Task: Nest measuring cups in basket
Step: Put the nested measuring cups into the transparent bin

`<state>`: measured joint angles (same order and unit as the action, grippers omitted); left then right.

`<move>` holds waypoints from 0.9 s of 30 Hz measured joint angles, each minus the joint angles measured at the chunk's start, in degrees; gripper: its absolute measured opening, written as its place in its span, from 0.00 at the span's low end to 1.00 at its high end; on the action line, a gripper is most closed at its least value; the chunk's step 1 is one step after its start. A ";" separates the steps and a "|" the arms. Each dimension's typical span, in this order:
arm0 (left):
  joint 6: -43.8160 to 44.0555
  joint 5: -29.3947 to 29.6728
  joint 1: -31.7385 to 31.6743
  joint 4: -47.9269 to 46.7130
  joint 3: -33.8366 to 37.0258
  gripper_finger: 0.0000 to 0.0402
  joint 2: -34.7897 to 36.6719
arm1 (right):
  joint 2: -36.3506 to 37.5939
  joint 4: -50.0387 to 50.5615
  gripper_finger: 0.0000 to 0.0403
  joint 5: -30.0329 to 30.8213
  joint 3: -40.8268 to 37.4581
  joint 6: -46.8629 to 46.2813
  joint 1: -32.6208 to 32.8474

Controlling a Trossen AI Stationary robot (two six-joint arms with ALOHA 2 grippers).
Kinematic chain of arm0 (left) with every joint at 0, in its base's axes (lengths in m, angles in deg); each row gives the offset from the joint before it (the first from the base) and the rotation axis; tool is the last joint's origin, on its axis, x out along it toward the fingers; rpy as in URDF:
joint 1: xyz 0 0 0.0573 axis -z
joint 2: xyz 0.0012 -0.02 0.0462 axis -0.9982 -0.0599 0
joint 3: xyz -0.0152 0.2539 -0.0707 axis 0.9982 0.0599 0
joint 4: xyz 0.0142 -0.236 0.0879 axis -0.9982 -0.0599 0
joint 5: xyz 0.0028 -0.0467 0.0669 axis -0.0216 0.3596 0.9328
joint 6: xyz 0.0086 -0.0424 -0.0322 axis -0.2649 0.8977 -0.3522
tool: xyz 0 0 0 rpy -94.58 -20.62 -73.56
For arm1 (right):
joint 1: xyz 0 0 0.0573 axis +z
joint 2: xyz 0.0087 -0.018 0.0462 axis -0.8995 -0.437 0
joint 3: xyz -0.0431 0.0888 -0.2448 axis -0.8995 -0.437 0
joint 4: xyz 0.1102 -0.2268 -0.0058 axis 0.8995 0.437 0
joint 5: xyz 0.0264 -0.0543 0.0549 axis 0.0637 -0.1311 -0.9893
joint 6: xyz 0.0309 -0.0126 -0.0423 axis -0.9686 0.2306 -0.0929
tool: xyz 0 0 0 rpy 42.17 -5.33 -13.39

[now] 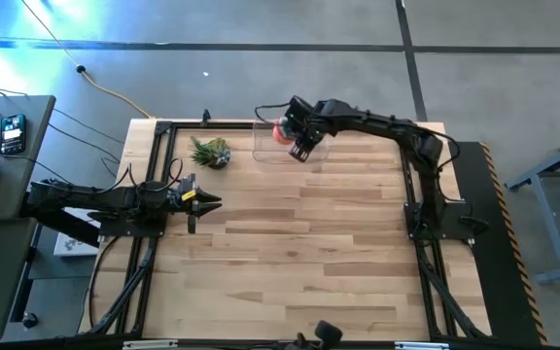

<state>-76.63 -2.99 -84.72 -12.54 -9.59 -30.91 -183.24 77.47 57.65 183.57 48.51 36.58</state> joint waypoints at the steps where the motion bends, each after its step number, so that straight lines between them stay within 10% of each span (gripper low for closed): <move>1: 0.00 -0.01 0.00 0.02 0.00 0.20 0.02 | -0.78 0.11 0.30 -0.68 0.00 0.99 0.00; 27: 0.00 -0.02 0.00 0.00 0.00 0.20 0.00 | -8.98 1.88 0.30 -5.38 0.00 6.22 -1.61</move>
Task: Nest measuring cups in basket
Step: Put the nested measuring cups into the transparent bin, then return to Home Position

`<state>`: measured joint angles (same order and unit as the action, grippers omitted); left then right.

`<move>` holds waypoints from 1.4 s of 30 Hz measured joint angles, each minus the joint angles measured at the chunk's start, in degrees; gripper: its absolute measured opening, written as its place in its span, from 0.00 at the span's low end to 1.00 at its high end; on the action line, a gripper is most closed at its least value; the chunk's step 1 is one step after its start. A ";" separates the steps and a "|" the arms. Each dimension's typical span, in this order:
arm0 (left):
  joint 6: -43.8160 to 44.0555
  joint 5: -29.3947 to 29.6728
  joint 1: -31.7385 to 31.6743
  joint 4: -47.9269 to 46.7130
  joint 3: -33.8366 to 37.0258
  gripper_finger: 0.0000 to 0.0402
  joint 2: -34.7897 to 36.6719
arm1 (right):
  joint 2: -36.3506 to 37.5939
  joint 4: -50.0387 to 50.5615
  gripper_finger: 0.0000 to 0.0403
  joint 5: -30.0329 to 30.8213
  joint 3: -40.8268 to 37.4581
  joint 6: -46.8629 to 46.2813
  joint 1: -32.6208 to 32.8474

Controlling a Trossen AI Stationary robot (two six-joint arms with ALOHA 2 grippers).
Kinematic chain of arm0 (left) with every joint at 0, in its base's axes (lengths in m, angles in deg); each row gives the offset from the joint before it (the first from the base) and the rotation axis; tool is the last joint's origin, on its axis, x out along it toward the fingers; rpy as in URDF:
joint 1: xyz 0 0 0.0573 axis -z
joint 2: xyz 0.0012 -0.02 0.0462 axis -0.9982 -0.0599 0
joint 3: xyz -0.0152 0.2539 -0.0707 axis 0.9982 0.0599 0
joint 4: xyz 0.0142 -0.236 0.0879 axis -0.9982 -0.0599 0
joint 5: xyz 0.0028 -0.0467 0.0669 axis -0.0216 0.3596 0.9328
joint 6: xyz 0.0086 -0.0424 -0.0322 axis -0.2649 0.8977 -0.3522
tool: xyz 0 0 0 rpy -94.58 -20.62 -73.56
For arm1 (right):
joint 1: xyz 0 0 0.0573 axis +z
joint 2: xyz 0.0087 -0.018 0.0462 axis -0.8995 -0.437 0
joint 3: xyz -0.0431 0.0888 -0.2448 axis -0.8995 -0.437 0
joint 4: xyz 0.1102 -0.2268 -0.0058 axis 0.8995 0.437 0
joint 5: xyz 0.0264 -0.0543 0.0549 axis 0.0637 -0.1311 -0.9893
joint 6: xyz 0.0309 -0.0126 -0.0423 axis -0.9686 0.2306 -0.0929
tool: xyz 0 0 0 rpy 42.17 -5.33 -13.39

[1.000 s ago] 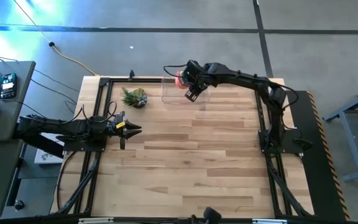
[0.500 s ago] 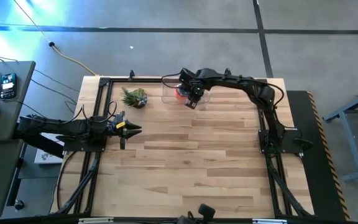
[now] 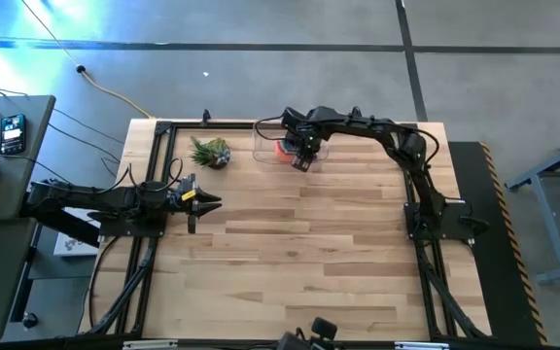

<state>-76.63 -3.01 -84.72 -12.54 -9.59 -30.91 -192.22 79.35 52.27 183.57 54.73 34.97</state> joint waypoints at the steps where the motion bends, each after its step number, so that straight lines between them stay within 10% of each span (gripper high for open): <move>1: 0.00 0.02 0.02 0.02 0.00 0.20 0.02 | 0.00 0.03 0.31 0.00 0.00 0.25 -0.12; 23: 0.01 0.00 0.00 0.01 0.00 0.20 0.00 | 0.22 0.26 0.72 -0.60 0.00 0.20 -0.14; 42: 0.00 0.00 0.00 0.01 0.00 0.20 0.01 | 13.70 6.82 0.74 -6.36 0.00 -6.33 0.02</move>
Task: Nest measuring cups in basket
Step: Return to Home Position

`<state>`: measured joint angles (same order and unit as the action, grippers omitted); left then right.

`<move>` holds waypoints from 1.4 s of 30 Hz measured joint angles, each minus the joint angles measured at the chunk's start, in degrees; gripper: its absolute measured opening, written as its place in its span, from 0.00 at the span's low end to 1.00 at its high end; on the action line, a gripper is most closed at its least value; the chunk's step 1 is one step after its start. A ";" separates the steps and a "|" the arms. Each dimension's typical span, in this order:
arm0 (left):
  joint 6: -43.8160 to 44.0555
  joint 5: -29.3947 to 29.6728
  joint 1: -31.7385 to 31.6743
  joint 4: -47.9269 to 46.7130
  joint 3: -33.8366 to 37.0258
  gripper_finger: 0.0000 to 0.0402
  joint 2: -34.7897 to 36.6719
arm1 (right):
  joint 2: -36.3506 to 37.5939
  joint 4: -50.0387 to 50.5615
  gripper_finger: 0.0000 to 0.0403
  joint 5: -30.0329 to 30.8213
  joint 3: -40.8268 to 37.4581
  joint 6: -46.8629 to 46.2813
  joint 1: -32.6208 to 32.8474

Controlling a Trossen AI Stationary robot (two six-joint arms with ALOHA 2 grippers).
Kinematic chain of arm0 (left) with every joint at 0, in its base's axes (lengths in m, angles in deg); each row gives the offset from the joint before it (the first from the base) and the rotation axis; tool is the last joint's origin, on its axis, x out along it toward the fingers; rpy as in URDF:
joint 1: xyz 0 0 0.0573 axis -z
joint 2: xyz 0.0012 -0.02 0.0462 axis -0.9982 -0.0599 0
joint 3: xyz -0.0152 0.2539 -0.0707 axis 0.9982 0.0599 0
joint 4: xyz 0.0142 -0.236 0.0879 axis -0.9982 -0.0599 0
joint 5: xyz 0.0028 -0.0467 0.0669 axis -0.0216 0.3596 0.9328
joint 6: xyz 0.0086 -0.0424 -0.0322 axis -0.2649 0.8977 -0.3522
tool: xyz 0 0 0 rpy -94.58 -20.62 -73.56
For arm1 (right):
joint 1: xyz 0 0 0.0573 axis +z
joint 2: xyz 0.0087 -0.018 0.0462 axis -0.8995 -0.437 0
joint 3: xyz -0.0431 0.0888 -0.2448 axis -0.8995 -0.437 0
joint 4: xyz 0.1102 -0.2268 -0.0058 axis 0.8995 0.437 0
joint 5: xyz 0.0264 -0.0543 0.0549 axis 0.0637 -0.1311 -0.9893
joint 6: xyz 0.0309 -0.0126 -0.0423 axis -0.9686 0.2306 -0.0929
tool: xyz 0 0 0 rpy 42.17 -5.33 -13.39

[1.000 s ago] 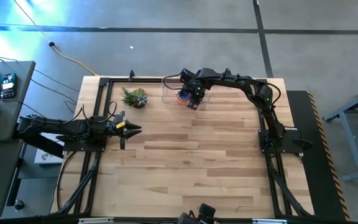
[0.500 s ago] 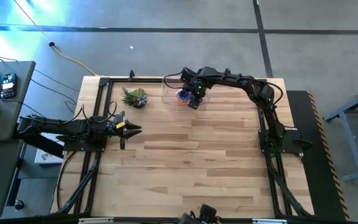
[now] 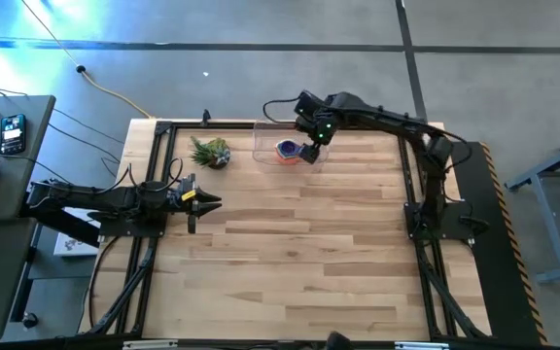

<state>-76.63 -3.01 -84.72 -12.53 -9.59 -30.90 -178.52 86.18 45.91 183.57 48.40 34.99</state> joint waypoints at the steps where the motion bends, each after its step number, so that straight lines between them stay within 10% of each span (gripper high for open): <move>1: 0.01 0.00 0.00 0.01 0.00 0.20 0.01 | 1.18 0.40 0.74 -0.54 -0.02 -0.77 0.06; 10: 0.00 0.00 0.01 0.00 0.00 0.20 0.00 | 15.41 -3.95 0.74 9.85 -2.99 -6.17 6.71; 28: 0.02 0.00 0.00 -0.01 0.00 0.20 -0.01 | 73.78 -47.19 0.74 22.38 -62.96 -17.68 18.91; 42: 0.00 0.00 0.01 0.01 0.00 0.20 0.01 | 106.99 -54.56 0.74 24.02 -85.63 -22.47 25.82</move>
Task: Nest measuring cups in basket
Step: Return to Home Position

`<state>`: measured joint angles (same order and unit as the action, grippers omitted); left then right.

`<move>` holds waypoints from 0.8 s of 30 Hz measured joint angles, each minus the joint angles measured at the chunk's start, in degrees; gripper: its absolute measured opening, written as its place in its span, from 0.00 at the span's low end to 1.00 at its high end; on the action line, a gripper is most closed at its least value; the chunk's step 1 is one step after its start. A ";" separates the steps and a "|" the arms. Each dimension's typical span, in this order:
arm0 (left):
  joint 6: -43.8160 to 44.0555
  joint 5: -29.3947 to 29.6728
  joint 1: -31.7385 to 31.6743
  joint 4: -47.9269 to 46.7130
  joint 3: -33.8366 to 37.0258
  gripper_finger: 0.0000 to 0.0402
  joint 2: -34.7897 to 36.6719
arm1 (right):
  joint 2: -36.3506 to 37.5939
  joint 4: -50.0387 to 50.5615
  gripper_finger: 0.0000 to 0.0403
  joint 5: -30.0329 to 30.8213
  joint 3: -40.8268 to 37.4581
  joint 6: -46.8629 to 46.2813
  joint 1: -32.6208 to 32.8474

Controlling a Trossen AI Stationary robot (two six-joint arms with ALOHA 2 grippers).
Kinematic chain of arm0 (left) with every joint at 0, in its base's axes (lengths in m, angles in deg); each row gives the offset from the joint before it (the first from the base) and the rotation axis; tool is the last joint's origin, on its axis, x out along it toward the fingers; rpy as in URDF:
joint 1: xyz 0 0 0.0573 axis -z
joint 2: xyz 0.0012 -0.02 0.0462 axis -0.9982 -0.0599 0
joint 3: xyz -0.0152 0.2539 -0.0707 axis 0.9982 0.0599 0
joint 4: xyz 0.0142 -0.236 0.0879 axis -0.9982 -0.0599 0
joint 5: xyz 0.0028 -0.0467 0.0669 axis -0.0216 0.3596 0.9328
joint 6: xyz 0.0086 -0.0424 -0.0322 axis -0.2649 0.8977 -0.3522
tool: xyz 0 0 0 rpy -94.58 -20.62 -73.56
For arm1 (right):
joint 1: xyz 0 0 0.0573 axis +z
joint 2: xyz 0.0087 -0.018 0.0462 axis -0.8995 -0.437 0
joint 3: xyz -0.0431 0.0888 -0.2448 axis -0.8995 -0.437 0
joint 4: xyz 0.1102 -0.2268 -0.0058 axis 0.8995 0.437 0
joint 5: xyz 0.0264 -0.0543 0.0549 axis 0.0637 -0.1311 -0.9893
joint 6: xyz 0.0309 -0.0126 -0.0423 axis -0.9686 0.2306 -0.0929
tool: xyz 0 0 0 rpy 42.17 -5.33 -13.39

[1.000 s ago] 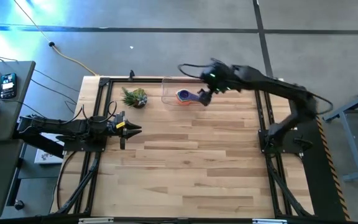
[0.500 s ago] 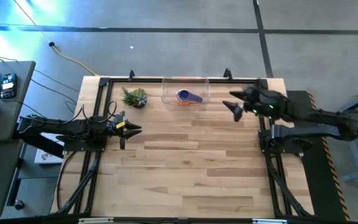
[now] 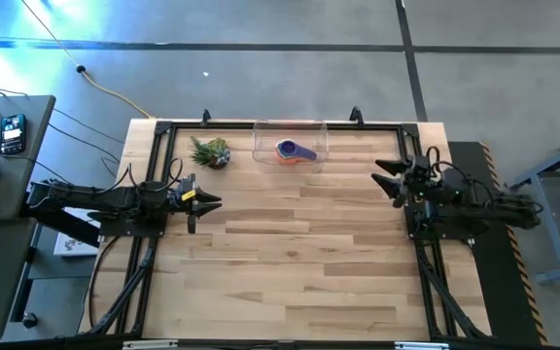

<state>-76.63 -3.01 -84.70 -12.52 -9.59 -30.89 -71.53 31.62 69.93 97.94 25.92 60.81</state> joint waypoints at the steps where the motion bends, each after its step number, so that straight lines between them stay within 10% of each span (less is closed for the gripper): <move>1: 0.01 0.00 -0.02 -0.01 0.00 0.20 -0.02 | 1.55 0.09 0.74 -0.02 -1.11 -0.35 0.08; 24: 0.00 0.00 -0.01 0.00 0.00 0.20 -0.10 | 0.42 -1.25 0.74 -1.99 -11.04 2.53 0.04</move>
<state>-76.63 -3.01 -84.72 -12.51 -9.59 -30.99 -71.11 30.36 67.94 86.89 28.46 60.84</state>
